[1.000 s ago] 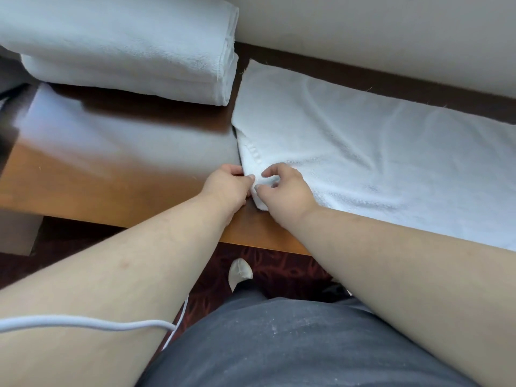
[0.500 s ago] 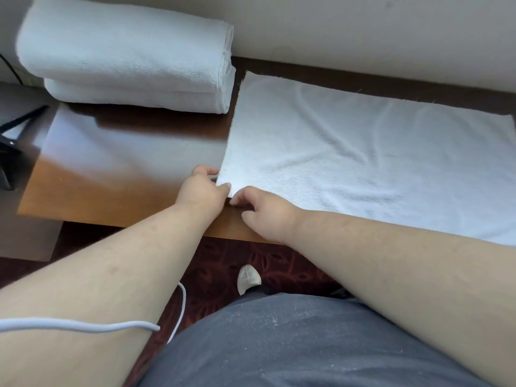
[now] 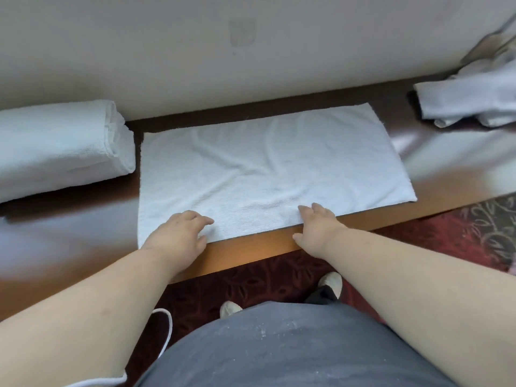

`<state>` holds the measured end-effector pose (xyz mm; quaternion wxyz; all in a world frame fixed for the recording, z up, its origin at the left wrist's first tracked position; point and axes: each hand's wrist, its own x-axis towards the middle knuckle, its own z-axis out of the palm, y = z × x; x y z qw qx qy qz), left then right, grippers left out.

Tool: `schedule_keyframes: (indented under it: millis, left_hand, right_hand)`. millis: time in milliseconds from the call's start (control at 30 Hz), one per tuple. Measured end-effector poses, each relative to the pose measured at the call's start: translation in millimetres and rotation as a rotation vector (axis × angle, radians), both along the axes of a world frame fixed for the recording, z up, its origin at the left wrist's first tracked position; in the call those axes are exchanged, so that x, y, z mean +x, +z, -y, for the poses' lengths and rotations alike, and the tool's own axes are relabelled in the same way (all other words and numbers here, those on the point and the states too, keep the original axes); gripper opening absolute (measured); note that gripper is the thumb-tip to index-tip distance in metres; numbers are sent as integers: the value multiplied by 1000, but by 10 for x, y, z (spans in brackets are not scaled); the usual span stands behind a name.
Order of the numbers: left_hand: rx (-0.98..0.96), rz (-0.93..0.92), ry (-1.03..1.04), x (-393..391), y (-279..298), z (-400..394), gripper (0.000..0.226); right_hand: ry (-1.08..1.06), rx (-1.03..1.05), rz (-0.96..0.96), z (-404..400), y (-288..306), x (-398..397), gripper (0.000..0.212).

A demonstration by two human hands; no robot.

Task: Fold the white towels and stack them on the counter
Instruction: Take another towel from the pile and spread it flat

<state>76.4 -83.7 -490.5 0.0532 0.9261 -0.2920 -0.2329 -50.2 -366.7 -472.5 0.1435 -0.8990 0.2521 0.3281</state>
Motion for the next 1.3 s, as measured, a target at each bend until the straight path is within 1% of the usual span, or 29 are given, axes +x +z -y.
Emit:
schedule_keyframes:
  millis: [67,133,167,267,400,533,633,733,867,900,933,967,1033,1067,1133,1200,1267,1300]
  left_hand:
    - [124,-39,35,84,27,246,36]
    - [238,-32,27,149,64,539,36]
    - [251,-6,13,171,79,709,34]
    - [185,29,-44,177,116,1352,32]
    - [96,19,-199,-1,122,2517,32]
    - [-14,66,-319,-137,161,3685,33]
    - [-78,90,-320,-24,204,4481,31]
    - [-109,81,-261,161,229,5049,31]
    - [-158,102,-85,472,71,5674,21]
    - [-144,116,-44,566,-1,5804,23]
    - [-108,114,-4,651,-71,5909,30]
    - [-53,93,45,722,-176,5993,41]
    - [44,111,132,785,-321,6068,65]
    - [51,126,171,800,-374,6066,72]
    - [53,143,194,825,-453,6068,74]
    - [-15,69,294,824,-427,6098,66]
    - [-118,-138,358,809,-345,6132,56]
    - [-61,-126,255,774,-349,6065,56]
  right_hand:
    - [-12,-12,-24,271,15,-261,69]
    - [-27,-41,21,500,31,-462,65]
    - [-65,-42,54,616,40,-537,64]
    - [-244,11,158,1008,51,-694,63]
    - [-548,59,360,1645,26,-888,58]
    - [-635,89,432,2257,-35,-1001,57]
    - [-708,190,422,2598,-122,-979,60]
    - [-689,200,426,2742,-173,-943,61]
    - [-648,182,422,2893,-283,-832,61]
    - [-639,181,416,2906,-312,-797,59]
    - [-635,178,411,2909,-339,-763,56]
    - [-633,172,405,2904,-365,-738,53]
    - [-625,149,396,2896,-420,-710,49]
    - [-614,139,389,2901,-441,-704,46]
    - [-596,125,379,2920,-477,-700,35]
    - [-556,100,401,2926,-500,-699,23]
    - [-501,67,453,2892,-502,-702,19]
    - [-482,60,481,2868,-491,-704,20]
